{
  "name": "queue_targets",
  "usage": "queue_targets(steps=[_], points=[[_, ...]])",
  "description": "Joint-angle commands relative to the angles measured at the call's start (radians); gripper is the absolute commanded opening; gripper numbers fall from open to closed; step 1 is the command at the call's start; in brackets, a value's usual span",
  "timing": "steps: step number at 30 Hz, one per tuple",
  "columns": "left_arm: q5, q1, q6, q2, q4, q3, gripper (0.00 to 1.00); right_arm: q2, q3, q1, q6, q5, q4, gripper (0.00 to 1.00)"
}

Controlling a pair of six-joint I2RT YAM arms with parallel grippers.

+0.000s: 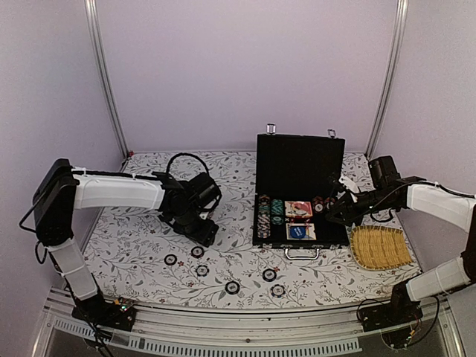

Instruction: Pack up texas hold em set

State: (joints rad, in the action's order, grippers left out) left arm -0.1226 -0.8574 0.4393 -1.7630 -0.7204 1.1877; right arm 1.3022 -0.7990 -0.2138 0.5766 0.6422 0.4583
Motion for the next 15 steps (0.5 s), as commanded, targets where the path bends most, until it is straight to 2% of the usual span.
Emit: queue_targets(steps=[1, 5, 15], points=[[-0.021, 0.034, -0.004, -0.038, 0.115, -0.020, 0.75, 0.007, 0.007, 0.004, 0.008, 0.004, -0.021, 0.43], [-0.048, 0.042, 0.006, -0.067, 0.218, -0.037, 0.75, 0.001, 0.010, 0.003, 0.008, -0.002, -0.021, 0.43], [-0.171, 0.042, 0.140, -0.106, 0.336, -0.090, 0.75, 0.008, 0.012, 0.004, 0.009, -0.003, -0.022, 0.43]])
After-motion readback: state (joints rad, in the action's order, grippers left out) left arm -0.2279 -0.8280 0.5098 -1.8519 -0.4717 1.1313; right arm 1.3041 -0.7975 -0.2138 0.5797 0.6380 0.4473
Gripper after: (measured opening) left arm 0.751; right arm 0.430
